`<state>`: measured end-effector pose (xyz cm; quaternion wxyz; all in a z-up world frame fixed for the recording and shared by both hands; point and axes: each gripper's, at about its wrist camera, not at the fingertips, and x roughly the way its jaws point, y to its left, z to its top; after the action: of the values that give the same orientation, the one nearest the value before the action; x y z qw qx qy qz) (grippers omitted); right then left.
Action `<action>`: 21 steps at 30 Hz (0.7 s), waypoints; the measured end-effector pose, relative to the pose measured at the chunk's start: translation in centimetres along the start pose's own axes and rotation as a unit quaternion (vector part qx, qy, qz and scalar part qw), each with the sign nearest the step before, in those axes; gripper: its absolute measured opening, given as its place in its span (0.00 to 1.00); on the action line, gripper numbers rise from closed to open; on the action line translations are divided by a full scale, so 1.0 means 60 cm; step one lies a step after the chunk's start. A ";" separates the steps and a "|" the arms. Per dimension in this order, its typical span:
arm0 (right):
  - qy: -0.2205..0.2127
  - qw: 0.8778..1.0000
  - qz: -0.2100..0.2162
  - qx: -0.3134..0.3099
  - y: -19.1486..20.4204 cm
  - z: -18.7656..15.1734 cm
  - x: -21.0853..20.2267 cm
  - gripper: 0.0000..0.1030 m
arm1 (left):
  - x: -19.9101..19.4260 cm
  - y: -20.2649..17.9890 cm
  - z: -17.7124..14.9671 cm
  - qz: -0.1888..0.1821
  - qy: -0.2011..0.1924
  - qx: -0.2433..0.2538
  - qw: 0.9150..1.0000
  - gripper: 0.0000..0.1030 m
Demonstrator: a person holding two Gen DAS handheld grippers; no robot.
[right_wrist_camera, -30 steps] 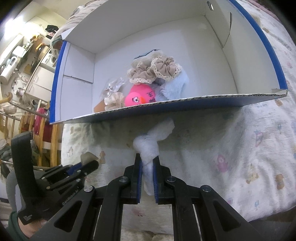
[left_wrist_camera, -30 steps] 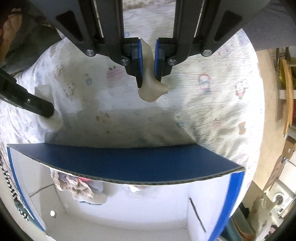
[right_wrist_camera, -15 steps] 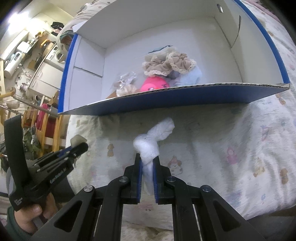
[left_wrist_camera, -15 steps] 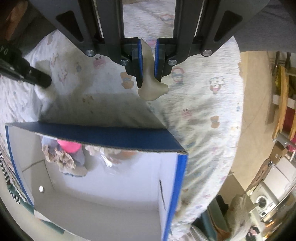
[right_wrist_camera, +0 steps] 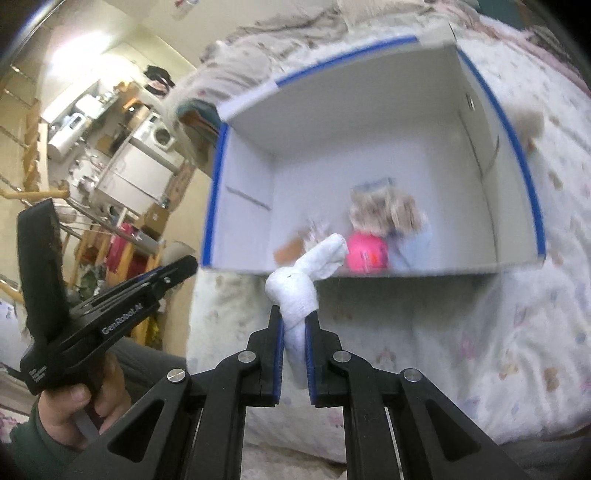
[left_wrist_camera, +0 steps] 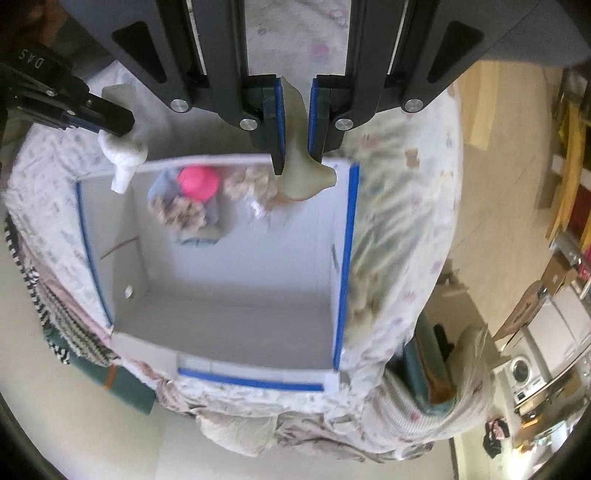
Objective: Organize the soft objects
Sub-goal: 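Carry the tan piece and white bunny down into the box with both tools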
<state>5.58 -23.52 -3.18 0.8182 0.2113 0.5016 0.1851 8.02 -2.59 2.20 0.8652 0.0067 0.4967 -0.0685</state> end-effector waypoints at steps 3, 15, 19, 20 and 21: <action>-0.022 1.000 0.000 -0.009 0.005 0.029 -0.019 0.12 | 0.005 -0.015 0.031 -0.006 -0.005 0.004 1.000 0.09; -0.055 0.998 -0.016 -0.001 -0.026 0.134 -0.004 0.12 | 0.080 -0.053 0.108 -0.005 0.000 0.024 1.000 0.09; -0.048 0.999 -0.021 0.016 -0.054 0.146 0.031 0.12 | 0.123 -0.064 0.115 -0.001 0.011 0.028 1.000 0.10; -0.044 0.999 -0.023 0.019 -0.062 0.145 0.040 0.12 | 0.135 -0.066 0.114 0.002 0.012 0.030 0.999 0.10; -0.041 0.999 -0.030 0.020 -0.069 0.143 0.049 0.12 | 0.146 -0.067 0.113 0.003 0.011 0.031 0.999 0.10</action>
<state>14.94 -26.85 -4.08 0.8387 0.2197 0.4776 0.1417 17.66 -8.09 -1.67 0.8592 0.0355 0.5039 -0.0809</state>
